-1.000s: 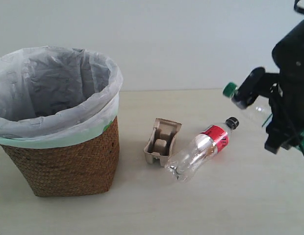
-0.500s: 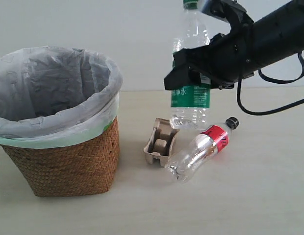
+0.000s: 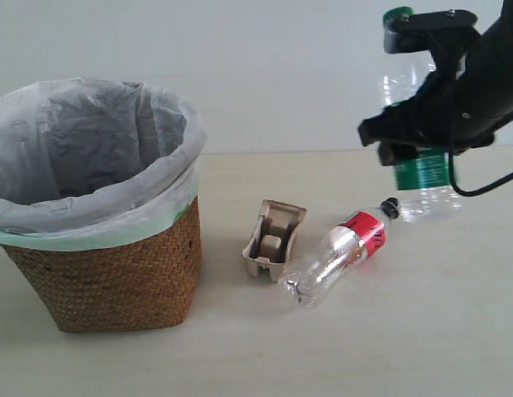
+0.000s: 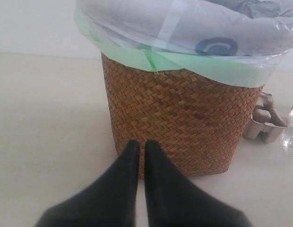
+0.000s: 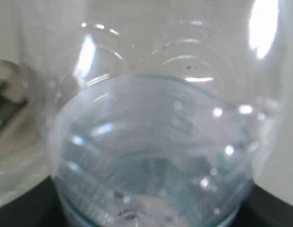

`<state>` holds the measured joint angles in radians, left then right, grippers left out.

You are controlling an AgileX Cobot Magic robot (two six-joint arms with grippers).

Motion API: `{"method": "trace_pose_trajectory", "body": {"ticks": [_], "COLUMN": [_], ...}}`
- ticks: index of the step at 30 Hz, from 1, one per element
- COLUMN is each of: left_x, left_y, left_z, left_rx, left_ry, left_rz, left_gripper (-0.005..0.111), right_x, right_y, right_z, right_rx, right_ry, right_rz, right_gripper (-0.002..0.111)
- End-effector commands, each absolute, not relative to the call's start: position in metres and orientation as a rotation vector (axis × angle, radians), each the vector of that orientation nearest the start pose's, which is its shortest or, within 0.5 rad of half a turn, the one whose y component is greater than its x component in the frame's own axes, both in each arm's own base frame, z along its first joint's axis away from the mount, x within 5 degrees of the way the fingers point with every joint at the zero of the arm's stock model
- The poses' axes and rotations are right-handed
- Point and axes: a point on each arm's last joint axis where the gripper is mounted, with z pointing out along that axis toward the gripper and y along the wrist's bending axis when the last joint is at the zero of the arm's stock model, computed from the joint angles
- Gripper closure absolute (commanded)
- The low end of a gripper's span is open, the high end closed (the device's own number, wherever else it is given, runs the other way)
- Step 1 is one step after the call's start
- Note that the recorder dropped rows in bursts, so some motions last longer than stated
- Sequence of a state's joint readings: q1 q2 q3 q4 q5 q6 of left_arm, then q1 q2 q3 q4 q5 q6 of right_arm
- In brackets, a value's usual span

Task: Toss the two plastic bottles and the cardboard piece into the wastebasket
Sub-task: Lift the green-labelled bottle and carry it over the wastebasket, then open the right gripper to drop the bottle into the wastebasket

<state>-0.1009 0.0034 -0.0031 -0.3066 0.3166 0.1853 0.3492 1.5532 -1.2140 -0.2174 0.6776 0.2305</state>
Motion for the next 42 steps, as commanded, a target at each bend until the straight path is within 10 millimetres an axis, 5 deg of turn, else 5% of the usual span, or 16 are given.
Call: {"method": "trace_pose_trajectory", "body": {"ticks": [1,4,7,10,13,14,15,17,20,24,27,32,35,40,42], "left_x": [0.053,0.053,0.053,0.053,0.053,0.053,0.053,0.053,0.053,0.053,0.053,0.053,0.053,0.053,0.053], "left_y": [-0.014,-0.014,-0.014,-0.014,-0.014,-0.014,-0.014,-0.014,-0.014,-0.014,-0.014,-0.014,-0.014,-0.014,-0.014], "left_z": [0.186,0.186,0.186,0.186,0.186,0.186,0.186,0.186,0.186,0.186,0.186,0.186,0.186,0.186,0.186], "left_rx": [0.052,0.052,0.052,0.052,0.052,0.052,0.052,0.052,0.052,0.052,0.052,0.052,0.052,0.052,0.052], "left_ry": [1.789,1.789,1.789,1.789,1.789,1.789,1.789,1.789,1.789,1.789,1.789,1.789,1.789,1.789,1.789], "left_rz": [-0.238,-0.238,-0.238,-0.238,-0.238,-0.238,-0.238,-0.238,-0.238,-0.238,-0.238,-0.238,-0.238,-0.238,-0.238], "left_gripper": [0.103,0.103,0.103,0.103,0.103,0.103,0.103,0.103,0.103,0.103,0.103,0.103,0.103,0.103,0.103], "right_x": [0.320,0.322,0.327,0.332,0.332,0.328,0.321,0.313,0.324,0.342,0.337,0.298,0.308,0.318,0.320], "right_y": [0.070,0.072,0.092,0.135,0.197,0.220,0.254,0.283,0.276,0.234,0.249,0.300,0.296,0.299,0.305], "right_z": [0.300,0.301,0.302,0.320,0.369,0.390,0.423,0.456,0.452,0.429,0.434,0.464,0.455,0.443,0.438], "right_rx": [-0.161,-0.161,-0.208,-0.335,-0.467,-0.529,-0.590,-0.587,-0.536,-0.492,-0.529,-0.817,-0.753,-0.641,-0.618], "right_ry": [2.446,2.427,2.369,2.265,2.152,2.096,1.987,1.907,2.073,2.285,2.242,1.864,1.955,2.046,2.051], "right_rz": [-0.438,-0.422,-0.150,0.159,0.502,0.639,0.845,0.970,0.753,0.313,0.620,1.244,1.098,1.066,1.080], "right_gripper": [0.108,0.108,0.108,0.108,0.106,0.101,0.080,0.040,0.047,0.047,0.047,0.047,0.046,0.015,0.013]}}
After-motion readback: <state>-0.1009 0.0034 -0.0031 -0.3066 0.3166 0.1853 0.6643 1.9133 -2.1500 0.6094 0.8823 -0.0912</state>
